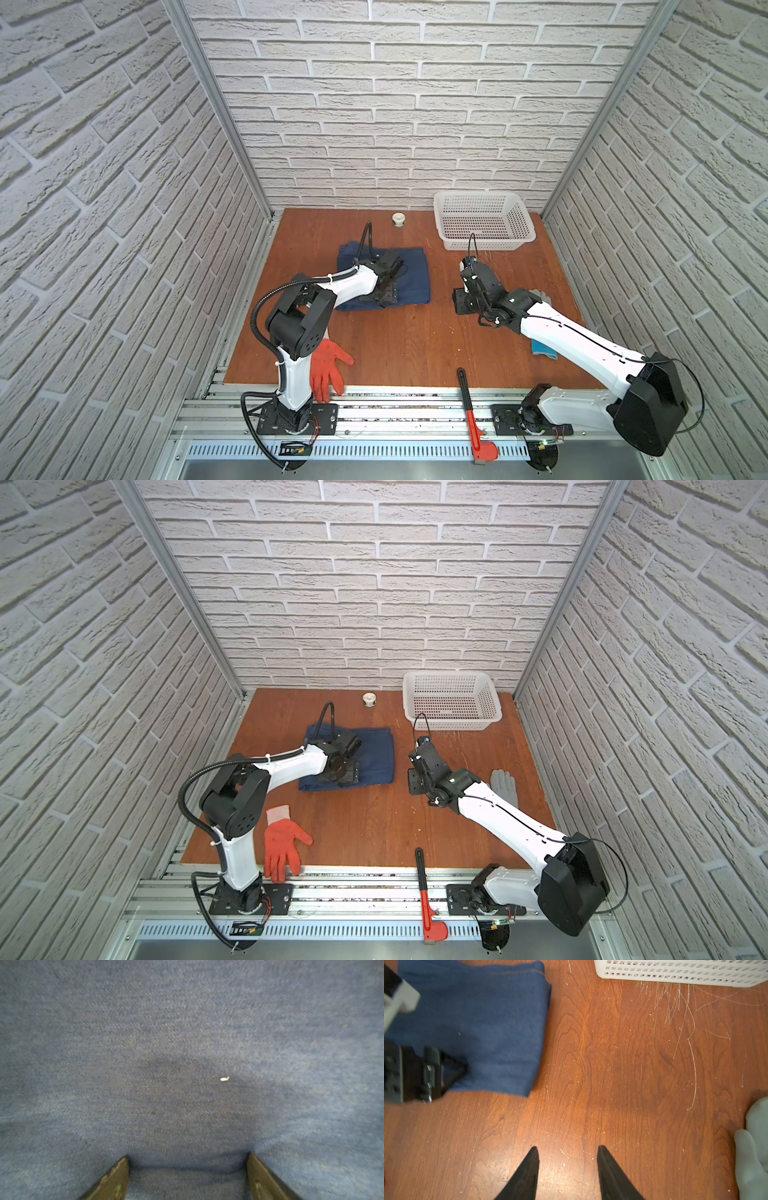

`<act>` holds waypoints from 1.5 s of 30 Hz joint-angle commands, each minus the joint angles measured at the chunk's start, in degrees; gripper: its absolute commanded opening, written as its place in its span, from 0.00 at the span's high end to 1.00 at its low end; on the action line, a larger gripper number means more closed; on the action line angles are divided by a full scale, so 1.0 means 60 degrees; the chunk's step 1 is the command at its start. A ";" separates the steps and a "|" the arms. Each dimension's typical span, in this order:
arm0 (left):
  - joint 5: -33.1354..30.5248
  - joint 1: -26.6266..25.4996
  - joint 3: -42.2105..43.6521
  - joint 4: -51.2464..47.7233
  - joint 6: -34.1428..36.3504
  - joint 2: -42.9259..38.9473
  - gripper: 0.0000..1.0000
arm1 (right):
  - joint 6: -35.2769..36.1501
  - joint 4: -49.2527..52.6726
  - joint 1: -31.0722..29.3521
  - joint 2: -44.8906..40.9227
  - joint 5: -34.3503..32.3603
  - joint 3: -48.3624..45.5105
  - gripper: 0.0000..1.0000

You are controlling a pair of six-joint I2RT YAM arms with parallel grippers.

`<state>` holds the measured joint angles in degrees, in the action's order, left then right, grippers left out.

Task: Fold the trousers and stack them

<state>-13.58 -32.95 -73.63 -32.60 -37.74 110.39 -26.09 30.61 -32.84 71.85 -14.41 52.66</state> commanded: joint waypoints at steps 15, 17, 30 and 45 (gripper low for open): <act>0.0257 0.3255 -0.2918 -0.2234 0.2967 0.2510 0.13 | 0.0045 -0.0545 0.0133 0.0180 0.0315 0.0298 0.52; 0.0264 0.3549 -0.3084 -0.2273 0.3033 0.2578 0.13 | 0.0027 -0.0572 0.0157 0.0176 0.0363 0.0345 0.52; 0.0063 0.5030 -0.5745 -0.3528 0.3710 0.4134 0.12 | -0.0001 -0.0678 0.0339 0.0460 0.0568 0.0451 0.53; -0.0712 0.5899 -1.0568 -0.4840 0.4744 0.6575 0.09 | 0.0216 -0.0824 0.0739 0.1258 0.0952 0.0931 0.53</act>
<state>-13.65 1.10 -134.37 -57.17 -11.97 145.40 -25.82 27.53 -28.97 79.22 -9.32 56.53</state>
